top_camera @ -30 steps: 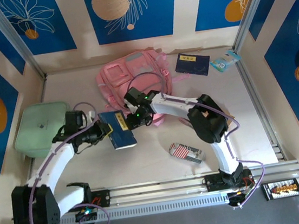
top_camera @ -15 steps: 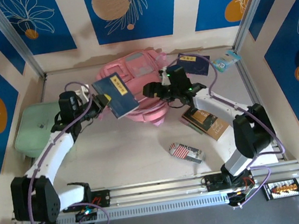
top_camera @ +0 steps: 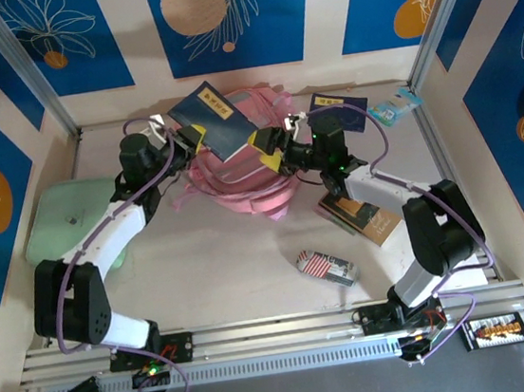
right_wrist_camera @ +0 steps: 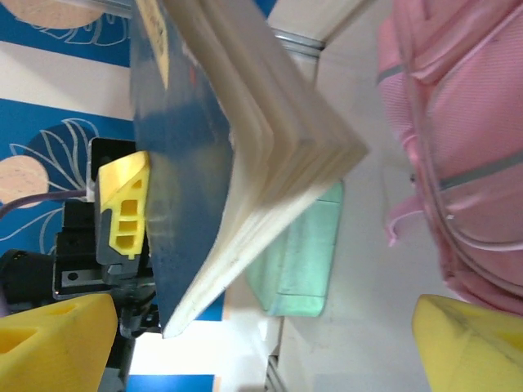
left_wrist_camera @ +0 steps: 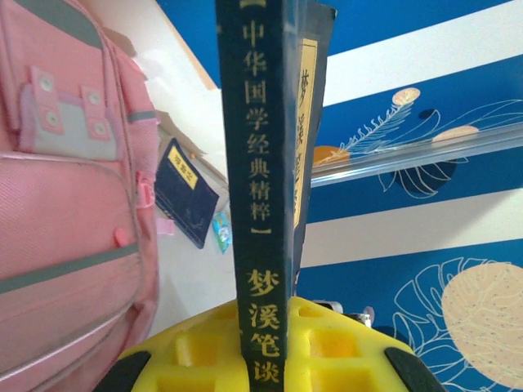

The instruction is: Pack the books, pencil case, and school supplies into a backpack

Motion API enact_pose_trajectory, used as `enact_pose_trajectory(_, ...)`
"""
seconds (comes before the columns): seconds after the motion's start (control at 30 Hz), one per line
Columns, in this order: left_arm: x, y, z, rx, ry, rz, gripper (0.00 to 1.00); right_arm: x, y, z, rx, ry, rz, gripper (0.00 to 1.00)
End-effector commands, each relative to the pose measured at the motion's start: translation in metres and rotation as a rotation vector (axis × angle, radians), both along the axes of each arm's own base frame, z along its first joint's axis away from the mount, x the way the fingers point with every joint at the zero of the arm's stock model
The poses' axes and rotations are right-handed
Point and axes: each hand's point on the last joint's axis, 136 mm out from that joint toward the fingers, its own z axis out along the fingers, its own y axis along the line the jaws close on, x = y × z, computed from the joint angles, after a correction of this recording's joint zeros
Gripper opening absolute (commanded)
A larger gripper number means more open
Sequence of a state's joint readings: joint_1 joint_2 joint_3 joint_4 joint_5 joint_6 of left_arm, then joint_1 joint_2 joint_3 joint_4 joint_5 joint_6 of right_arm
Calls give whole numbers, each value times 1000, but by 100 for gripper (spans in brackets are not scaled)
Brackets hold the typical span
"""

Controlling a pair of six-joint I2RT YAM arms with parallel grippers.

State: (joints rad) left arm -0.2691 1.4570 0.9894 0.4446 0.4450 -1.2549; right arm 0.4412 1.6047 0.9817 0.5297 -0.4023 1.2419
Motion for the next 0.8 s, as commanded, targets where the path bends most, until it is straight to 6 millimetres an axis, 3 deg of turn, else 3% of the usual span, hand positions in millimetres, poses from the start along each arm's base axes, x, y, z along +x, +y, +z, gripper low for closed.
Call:
enact_pose_trajectory(0.0, 5, -10, 43, -91, -107, 0, 0, 3, 14, 23, 88, -23, 42, 93)
enact_pose_trajectory(0.2, 4, -28, 47, -154, -107, -46, 0, 16, 29, 33, 144, -17, 50, 93)
enact_pose_trajectory(0.33, 4, -30, 45, -185, -95, -55, 0, 25, 33, 38, 180, -25, 30, 87)
enact_pose_trajectory(0.5, 3, -29, 33, -186, -70, -48, 0, 28, 28, 46, 206, -65, -2, 64)
enact_pose_trajectory(0.6, 3, -29, 22, -175, -50, -45, 0, 25, 25, 47, 185, -73, -19, 45)
enact_pose_trajectory(0.67, 2, -30, 12, -158, -33, -49, 9, 24, 21, 46, 153, -80, -36, 29)
enact_pose_trajectory(0.77, -1, -30, -4, -101, -9, -58, 25, 23, 11, 44, 87, -87, -72, 13)
